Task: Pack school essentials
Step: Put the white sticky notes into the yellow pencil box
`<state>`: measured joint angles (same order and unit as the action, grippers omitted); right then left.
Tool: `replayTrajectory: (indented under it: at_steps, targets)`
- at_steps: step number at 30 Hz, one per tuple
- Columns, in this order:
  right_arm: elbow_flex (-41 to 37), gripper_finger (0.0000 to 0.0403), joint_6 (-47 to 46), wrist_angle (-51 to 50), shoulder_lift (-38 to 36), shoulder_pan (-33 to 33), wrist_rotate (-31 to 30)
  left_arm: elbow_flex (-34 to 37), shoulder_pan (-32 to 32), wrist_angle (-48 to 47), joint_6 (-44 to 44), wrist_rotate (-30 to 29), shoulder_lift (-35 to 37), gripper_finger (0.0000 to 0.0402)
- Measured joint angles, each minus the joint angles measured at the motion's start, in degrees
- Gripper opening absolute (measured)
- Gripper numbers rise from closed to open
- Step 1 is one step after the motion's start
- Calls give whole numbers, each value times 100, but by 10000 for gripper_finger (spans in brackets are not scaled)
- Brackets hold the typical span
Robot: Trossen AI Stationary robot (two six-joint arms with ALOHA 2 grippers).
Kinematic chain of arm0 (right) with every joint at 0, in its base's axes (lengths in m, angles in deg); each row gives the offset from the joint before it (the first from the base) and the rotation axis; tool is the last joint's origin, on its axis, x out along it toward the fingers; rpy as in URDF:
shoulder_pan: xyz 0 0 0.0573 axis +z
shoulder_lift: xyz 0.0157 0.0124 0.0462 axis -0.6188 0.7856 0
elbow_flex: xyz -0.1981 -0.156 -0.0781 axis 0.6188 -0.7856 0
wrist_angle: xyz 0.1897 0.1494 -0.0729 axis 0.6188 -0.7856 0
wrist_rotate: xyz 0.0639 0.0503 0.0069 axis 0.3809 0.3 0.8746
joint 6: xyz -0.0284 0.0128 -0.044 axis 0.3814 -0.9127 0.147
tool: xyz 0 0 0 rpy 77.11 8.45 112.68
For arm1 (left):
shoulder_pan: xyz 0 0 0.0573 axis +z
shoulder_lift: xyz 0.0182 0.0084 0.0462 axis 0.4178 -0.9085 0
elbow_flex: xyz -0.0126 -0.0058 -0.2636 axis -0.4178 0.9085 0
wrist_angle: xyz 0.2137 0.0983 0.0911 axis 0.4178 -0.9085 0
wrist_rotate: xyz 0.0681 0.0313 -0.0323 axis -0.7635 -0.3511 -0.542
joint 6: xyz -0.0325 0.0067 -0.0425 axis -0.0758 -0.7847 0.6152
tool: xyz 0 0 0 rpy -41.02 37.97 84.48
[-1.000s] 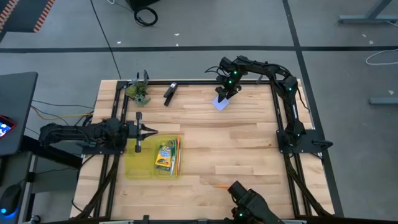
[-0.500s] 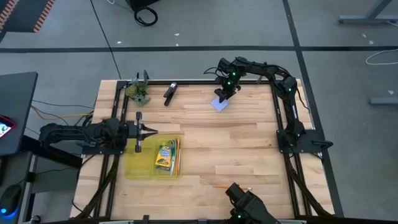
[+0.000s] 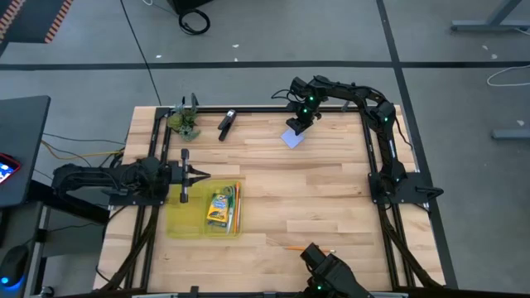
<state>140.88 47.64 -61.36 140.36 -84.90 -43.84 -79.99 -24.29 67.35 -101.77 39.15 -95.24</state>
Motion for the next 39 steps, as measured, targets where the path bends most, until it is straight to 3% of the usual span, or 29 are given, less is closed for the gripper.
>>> replayTrajectory:
  at_steps: [3,11,29,39]
  targets:
    - [0,11,80,0,0,0,-1,0,2,0,-2,0,0,33]
    - [0,6,165,-2,0,0,13,0,2,0,-2,0,1,30]
    - [7,4,567,0,-20,87,1162,0,2,-2,0,0,0,31]
    - [7,4,594,286,-916,444,1200,-1,2,-2,-2,0,1,32]
